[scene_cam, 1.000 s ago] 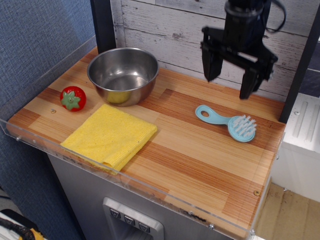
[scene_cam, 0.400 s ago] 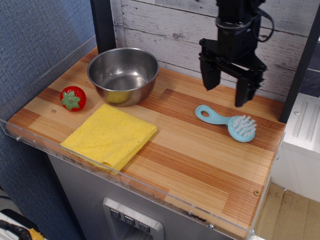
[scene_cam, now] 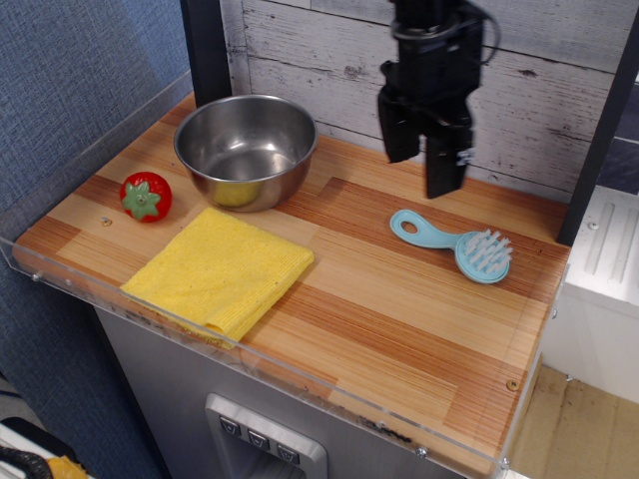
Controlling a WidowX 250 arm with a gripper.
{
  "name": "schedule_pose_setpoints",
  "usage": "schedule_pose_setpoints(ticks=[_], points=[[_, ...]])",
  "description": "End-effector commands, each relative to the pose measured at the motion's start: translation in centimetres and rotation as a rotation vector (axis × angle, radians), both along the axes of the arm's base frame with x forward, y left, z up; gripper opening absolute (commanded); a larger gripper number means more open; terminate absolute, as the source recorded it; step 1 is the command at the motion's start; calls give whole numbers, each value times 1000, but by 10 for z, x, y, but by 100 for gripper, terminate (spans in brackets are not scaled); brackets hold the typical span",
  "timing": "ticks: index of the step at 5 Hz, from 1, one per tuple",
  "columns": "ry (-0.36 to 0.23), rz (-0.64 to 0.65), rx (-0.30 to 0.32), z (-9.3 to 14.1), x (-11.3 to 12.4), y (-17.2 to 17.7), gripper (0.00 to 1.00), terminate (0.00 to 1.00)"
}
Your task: Place the blue brush on the yellow cloth.
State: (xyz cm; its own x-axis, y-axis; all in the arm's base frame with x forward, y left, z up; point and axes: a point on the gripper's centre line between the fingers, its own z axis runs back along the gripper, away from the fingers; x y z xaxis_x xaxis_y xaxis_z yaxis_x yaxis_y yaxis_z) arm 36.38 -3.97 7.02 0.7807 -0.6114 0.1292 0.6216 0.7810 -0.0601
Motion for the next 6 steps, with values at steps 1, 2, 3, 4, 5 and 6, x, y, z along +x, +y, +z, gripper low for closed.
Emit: schedule_pose_setpoints(ticks=[1,2,3,4,5,6], points=[[-96,-167,17,-7,19,10,100,0],[-118,-212,21,-19,26,-6,100,0],[-129,-245,29,-26,30,-22,100,0],[-138,-265,22,-25,31,-34,100,0],[-141,-289,-15,-23,30,-36,100,0],[-134,-358,-57,-21,29,-32,100,0]])
